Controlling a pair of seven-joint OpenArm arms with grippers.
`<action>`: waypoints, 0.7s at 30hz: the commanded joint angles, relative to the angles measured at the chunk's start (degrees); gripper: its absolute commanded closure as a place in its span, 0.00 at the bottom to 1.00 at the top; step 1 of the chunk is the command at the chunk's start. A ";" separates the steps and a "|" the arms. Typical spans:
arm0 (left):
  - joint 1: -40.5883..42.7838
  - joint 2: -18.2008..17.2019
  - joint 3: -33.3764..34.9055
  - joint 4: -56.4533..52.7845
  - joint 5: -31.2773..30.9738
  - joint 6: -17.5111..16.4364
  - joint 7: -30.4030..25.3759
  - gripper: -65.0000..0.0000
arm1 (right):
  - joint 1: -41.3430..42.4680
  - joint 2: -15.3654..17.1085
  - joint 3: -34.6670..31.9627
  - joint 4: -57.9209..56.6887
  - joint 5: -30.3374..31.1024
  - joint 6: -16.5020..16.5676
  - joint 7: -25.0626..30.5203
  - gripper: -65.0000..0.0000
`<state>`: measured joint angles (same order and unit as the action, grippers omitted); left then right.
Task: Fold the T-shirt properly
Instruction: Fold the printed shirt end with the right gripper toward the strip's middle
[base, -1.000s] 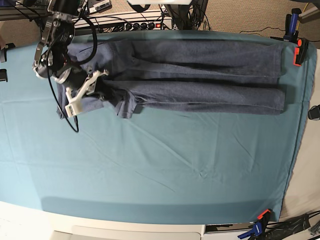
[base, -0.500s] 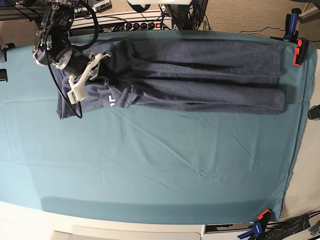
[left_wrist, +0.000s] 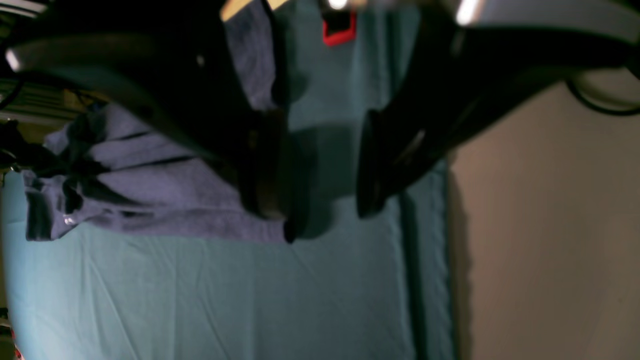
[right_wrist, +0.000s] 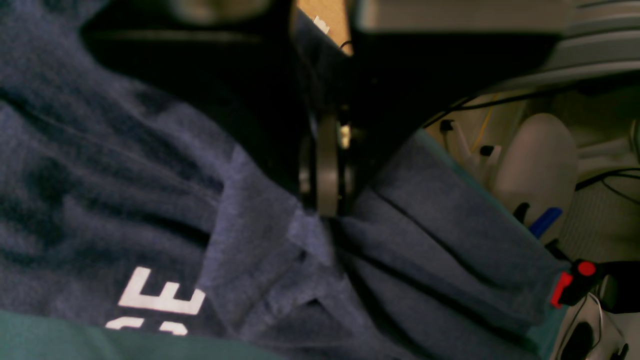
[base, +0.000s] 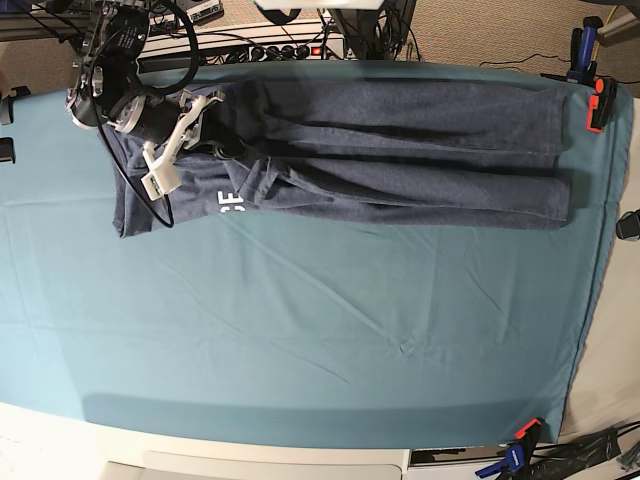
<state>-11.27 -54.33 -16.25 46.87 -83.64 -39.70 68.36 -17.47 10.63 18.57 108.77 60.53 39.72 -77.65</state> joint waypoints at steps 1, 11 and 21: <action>-0.96 -2.05 -0.55 0.68 -1.36 -0.30 -0.83 0.65 | 0.33 0.68 0.11 1.11 1.57 0.28 0.11 1.00; -0.96 -2.05 -0.55 0.68 -1.36 -0.30 -0.83 0.65 | -2.56 2.86 0.13 1.11 1.64 0.28 -1.88 0.80; -0.96 -2.05 -0.55 0.68 -1.36 -0.30 -0.85 0.65 | -3.32 4.92 0.13 1.11 17.88 0.28 -2.35 0.75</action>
<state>-11.27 -54.33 -16.25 46.87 -83.64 -39.70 68.36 -20.97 14.94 18.57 108.84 77.01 39.75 -80.95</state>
